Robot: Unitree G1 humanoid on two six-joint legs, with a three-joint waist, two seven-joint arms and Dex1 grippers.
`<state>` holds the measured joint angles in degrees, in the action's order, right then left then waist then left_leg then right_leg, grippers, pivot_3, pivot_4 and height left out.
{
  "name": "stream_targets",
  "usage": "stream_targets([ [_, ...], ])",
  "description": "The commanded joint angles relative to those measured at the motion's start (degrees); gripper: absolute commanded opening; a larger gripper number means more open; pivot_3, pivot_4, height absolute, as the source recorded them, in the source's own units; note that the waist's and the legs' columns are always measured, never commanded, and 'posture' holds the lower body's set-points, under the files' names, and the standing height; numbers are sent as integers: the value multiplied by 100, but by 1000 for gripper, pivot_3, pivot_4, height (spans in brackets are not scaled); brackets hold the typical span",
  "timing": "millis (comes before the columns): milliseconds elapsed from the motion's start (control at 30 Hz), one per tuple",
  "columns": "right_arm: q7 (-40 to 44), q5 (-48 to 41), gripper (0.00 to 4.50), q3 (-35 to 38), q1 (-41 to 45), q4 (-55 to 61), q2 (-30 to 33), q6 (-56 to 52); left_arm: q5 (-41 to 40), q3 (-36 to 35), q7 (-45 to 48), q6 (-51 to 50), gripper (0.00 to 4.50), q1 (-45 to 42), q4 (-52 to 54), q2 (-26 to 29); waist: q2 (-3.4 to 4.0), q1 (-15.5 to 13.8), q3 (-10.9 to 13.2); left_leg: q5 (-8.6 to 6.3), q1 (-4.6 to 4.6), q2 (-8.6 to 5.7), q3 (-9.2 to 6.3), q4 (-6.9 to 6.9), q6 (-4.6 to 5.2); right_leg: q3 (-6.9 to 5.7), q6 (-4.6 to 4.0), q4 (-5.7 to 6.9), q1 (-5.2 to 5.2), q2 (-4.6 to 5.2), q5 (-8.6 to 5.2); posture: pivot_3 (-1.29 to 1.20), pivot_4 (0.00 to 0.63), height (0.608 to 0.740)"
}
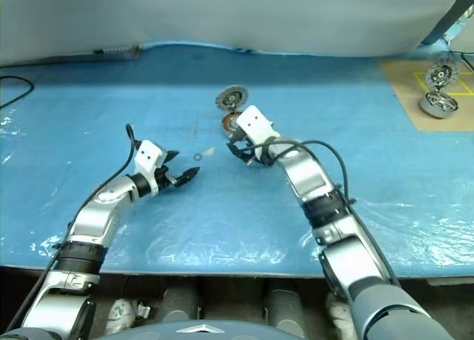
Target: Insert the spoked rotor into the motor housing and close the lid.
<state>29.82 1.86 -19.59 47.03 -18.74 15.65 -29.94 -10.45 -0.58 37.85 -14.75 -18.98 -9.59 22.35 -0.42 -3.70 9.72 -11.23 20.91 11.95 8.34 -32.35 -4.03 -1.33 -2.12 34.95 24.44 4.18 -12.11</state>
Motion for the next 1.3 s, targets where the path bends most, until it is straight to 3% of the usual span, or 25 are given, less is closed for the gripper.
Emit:
stream_targets([
  [33, 281, 296, 4500, -172, 694, -1015, -122, 532, -57, -86, -82, 61, 4478, 43, 282, 6, 0, -2, 0, 0, 3, 1, 0, 0, 0, -1, -1, 0, 1, 0, 0, 0, 150, 740],
  [433, 365, 1124, 4500, -328, 2096, -3998, -666, 2286, -101, -66, -259, -37, 4478, 101, 502, -62, 0, 14, 0, 0, 24, 8, 1, -26, 2, -4, -15, 42, 32, 1, -7, 0, 150, 740],
  [733, 397, 1407, 4500, -208, 2507, -5040, -905, 2802, -96, -60, -323, -19, 4478, 88, 518, -120, 1, 97, 1, 0, 35, 29, 8, -56, 3, -13, -44, 87, 61, -2, -17, 0, 150, 740],
  [967, 702, 1346, 4500, -26, 2620, -5227, -1034, 2794, -93, -74, -363, -2, 4478, 147, 534, -120, 2, 129, 2, 0, 38, 32, 10, -57, 5, -13, -45, 87, 65, -3, -17, 0, 150, 740],
  [1067, 904, 1356, 3906, 10, 2541, -5163, -1073, 2775, -91, -71, -370, -2, 4500, 169, 537, -116, 2, 134, 1, 0, 38, 36, 12, -57, 7, -14, -46, 88, 66, -4, -17, 0, 150, 740],
  [1233, 930, 1402, 2213, 32, 2449, -5131, -1079, 2747, -88, -55, -371, -9, 4500, 155, 517, -118, 2, 131, 2, 10, 38, 38, 12, -61, 24, -14, -50, 89, 65, -4, -15, 0, 150, 740],
  [1300, 917, 1422, 2213, 39, 2431, -5128, -1079, 2735, -88, -51, -365, -12, 4500, 141, 505, -116, 3, 132, 2, 11, 37, 39, 12, -61, 25, -14, -50, 90, 66, -5, -15, 0, 150, 740],
])
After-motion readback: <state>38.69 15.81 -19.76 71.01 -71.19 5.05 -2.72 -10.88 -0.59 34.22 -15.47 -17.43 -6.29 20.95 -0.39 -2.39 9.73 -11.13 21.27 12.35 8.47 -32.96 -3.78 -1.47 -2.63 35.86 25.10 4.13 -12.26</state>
